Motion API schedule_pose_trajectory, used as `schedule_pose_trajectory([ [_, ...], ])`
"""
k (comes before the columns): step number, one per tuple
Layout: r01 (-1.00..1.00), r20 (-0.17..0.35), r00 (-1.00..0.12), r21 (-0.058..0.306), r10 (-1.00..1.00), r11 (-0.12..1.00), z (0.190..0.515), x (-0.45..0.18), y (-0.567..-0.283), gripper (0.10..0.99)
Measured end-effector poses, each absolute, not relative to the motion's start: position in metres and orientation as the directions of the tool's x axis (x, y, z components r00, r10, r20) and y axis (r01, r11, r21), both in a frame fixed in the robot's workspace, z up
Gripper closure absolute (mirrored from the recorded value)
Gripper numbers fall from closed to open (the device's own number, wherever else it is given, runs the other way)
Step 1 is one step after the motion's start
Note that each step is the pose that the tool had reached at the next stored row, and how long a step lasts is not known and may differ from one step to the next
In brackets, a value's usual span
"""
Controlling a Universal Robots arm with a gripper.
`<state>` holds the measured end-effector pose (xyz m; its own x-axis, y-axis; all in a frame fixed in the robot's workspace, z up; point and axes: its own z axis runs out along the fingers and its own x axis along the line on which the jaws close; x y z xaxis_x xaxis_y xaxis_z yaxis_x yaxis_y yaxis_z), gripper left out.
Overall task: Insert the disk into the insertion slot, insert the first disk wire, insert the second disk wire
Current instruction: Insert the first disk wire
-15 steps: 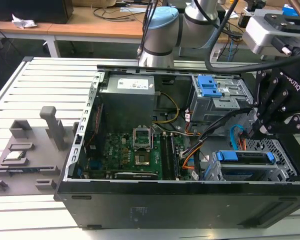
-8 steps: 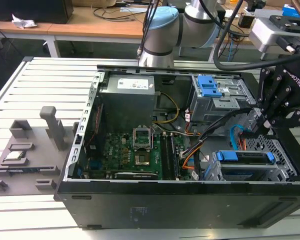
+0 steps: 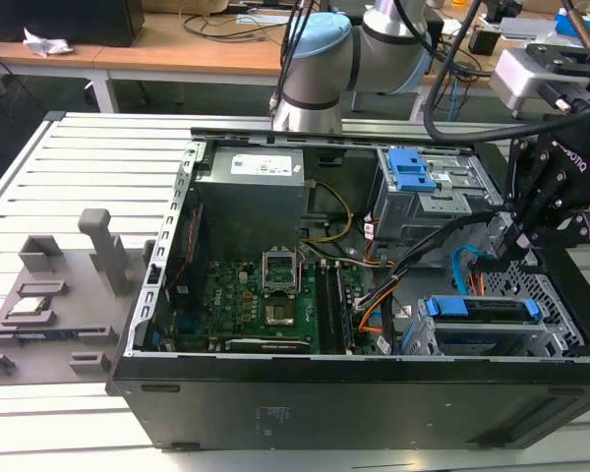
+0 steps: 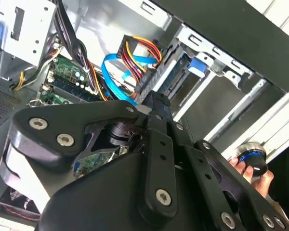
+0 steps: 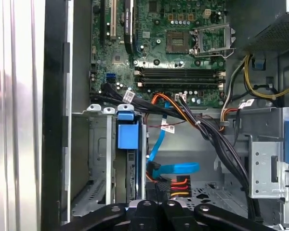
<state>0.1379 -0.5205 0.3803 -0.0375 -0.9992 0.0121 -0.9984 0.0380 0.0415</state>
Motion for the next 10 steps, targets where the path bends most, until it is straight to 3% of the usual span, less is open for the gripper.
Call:
schedule_pose_trajectory([
  [10,-0.998,0.019,-0.037,0.041,-0.999,0.038,0.3687,0.1445,-0.5104,0.980],
])
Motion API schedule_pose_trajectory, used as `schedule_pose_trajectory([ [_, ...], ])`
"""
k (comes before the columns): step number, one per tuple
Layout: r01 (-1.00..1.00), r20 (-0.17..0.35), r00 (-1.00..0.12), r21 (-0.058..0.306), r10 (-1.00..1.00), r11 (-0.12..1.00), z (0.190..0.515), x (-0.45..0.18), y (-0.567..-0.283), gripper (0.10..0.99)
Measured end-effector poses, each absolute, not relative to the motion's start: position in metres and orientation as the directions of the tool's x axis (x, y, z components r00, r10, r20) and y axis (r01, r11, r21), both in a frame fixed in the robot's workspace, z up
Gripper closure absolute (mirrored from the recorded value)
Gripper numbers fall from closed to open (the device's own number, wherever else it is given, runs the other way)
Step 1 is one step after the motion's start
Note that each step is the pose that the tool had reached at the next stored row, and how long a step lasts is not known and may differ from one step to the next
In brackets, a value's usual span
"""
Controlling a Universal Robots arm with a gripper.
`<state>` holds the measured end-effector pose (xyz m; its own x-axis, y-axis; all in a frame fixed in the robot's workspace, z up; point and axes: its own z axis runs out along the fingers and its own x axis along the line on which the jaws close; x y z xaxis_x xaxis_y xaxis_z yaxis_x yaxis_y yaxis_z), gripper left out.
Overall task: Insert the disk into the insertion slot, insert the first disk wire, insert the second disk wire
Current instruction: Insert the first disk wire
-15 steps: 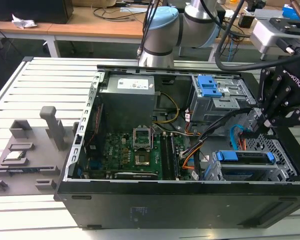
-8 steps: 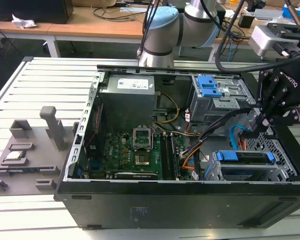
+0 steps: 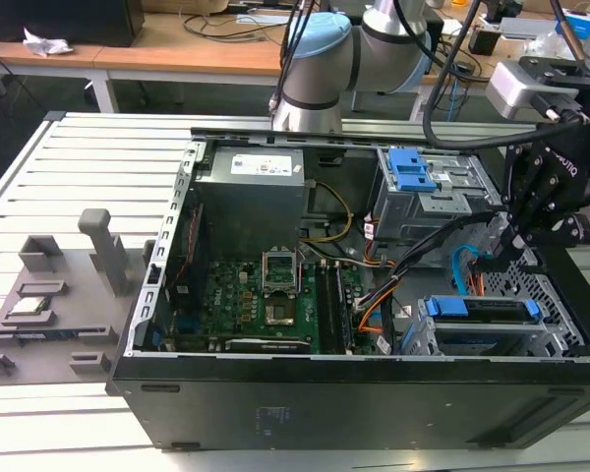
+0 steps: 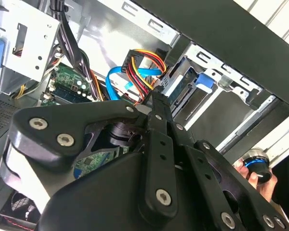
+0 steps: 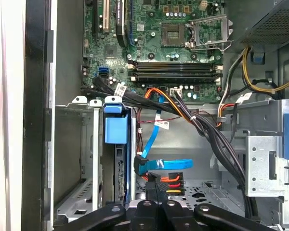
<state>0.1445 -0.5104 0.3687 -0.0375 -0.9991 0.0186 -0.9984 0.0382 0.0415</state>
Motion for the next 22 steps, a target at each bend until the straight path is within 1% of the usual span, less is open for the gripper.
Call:
schedule_pose_trajectory([
  [1,-0.998,0.019,-0.037,0.041,-0.999,0.038,0.369,0.144,-0.510,0.980],
  [4,-0.998,0.022,-0.038,0.041,-0.999,0.038,0.369,0.144,-0.510,0.784],
  [13,-0.998,0.045,-0.037,0.040,-0.998,0.039,0.353,0.144,-0.509,0.784],
  [19,-0.998,0.048,-0.037,0.040,-0.998,0.039,0.353,0.144,-0.509,0.784],
  [20,-0.998,0.048,-0.037,0.040,-0.998,0.039,0.353,0.144,-0.509,0.800],
  [22,-0.998,0.048,-0.038,0.040,-0.998,0.039,0.353,0.144,-0.509,0.918],
])
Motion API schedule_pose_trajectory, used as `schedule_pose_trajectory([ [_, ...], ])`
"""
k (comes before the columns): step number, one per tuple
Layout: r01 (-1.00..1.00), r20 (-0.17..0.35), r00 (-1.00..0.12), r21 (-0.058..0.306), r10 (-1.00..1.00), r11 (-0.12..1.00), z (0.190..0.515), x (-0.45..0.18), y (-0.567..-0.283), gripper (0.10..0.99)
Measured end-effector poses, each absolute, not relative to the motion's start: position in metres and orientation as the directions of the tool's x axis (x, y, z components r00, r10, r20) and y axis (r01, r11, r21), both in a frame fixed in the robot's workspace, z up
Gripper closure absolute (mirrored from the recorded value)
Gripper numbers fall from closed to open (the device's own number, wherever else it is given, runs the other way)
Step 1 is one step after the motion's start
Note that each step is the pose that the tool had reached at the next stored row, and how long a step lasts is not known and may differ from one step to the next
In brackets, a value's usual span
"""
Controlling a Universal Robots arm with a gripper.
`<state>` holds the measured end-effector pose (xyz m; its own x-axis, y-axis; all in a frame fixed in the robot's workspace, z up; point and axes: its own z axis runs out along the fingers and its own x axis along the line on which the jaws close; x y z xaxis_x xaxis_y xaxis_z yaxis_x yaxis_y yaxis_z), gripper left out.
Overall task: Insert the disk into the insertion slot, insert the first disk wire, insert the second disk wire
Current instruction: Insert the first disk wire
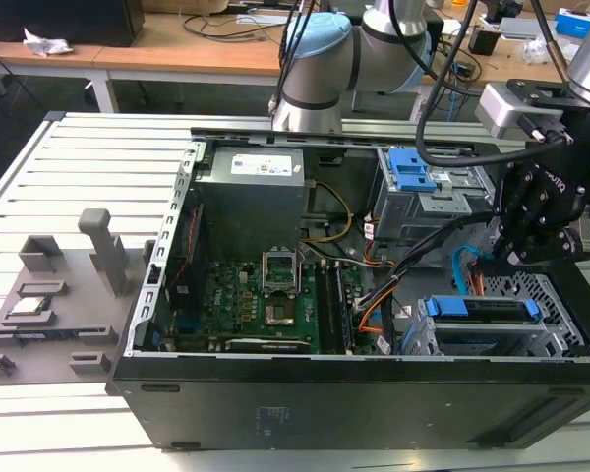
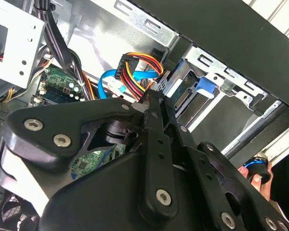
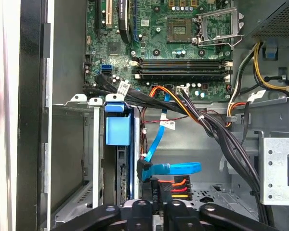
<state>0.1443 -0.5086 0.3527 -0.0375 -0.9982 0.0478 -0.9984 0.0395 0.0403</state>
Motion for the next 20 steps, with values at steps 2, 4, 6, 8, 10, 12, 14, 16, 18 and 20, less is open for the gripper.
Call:
schedule_pose_trajectory([
  [2,-0.998,0.048,-0.037,0.040,-0.998,0.039,0.353,0.144,-0.509,0.918],
  [4,-0.998,0.048,-0.037,0.040,-0.998,0.039,0.353,0.144,-0.509,0.918],
  [6,-0.998,0.049,-0.038,0.040,-0.998,0.039,0.353,0.144,-0.509,0.918],
  [8,-0.998,0.048,-0.037,0.040,-0.998,0.039,0.353,0.144,-0.510,0.918],
  [10,-0.998,0.049,-0.037,0.040,-0.998,0.039,0.353,0.144,-0.515,0.918],
  [12,-0.998,0.049,-0.037,0.040,-0.998,0.039,0.353,0.144,-0.526,0.918],
  [14,-0.998,0.049,-0.037,0.040,-0.998,0.039,0.352,0.144,-0.529,0.918],
  [16,-0.998,0.048,-0.038,0.040,-0.998,0.040,0.351,0.145,-0.532,0.918],
  [18,-0.998,0.049,-0.037,0.040,-0.998,0.039,0.350,0.145,-0.535,0.918],
  [20,-0.998,0.049,-0.037,0.040,-0.998,0.039,0.349,0.147,-0.536,0.918],
])
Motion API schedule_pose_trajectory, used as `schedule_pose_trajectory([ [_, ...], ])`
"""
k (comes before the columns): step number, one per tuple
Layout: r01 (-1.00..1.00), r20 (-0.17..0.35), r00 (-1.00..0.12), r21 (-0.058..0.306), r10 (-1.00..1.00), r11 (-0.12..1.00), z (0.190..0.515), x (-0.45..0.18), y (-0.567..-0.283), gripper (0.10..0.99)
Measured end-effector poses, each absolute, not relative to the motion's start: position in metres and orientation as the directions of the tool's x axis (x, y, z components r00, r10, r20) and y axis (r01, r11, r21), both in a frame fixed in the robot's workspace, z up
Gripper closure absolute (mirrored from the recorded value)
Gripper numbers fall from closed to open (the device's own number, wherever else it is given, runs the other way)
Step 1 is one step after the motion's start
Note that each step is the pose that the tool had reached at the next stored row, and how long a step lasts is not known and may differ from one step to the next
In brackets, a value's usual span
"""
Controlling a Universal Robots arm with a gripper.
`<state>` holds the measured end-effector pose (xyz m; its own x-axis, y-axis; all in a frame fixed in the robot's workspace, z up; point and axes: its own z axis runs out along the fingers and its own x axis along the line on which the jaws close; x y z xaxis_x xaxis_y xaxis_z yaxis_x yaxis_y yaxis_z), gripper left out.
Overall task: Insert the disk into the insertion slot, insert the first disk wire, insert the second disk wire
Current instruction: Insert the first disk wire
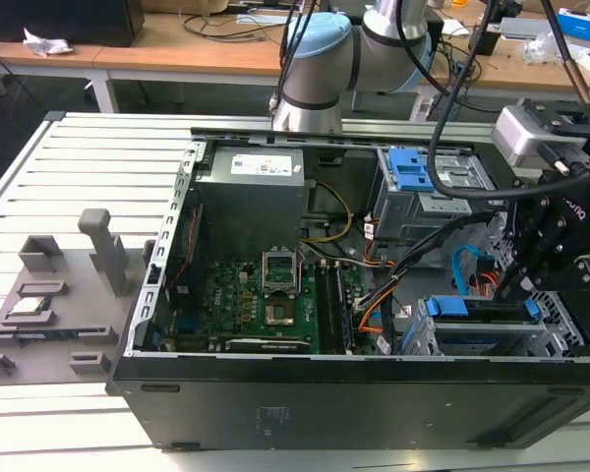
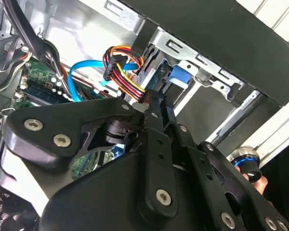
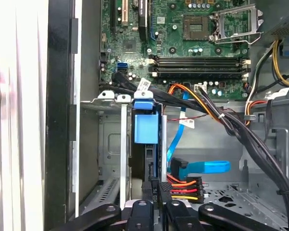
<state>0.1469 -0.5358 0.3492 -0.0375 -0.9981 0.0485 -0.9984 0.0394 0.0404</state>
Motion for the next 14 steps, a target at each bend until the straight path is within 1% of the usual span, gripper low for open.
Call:
schedule_pose_trajectory([
  [14,-0.998,0.049,-0.037,0.040,-0.998,0.039,0.3408,0.1501,-0.5361,0.918],
])
